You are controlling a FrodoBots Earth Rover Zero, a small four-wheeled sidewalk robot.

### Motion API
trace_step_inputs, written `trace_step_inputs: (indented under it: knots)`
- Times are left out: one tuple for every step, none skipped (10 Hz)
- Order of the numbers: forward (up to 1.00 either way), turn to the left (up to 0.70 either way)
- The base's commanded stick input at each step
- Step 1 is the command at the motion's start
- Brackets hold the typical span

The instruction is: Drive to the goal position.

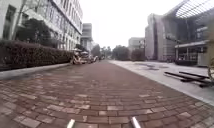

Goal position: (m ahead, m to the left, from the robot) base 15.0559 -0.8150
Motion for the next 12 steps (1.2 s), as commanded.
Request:
trace_step_inputs:
  knots:
    - [0.70, -0.13]
    - [0.70, -0.11]
    - [0.70, -0.09]
    - [0.70, -0.06]
    - [0.70, -0.11]
    - [0.70, -0.12]
    - [0.70, -0.09]
    - [0.70, -0.05]
    - [0.70, -0.03]
    - [0.70, -0.14]
    - [0.70, -0.14]
    - [0.70, -0.10]
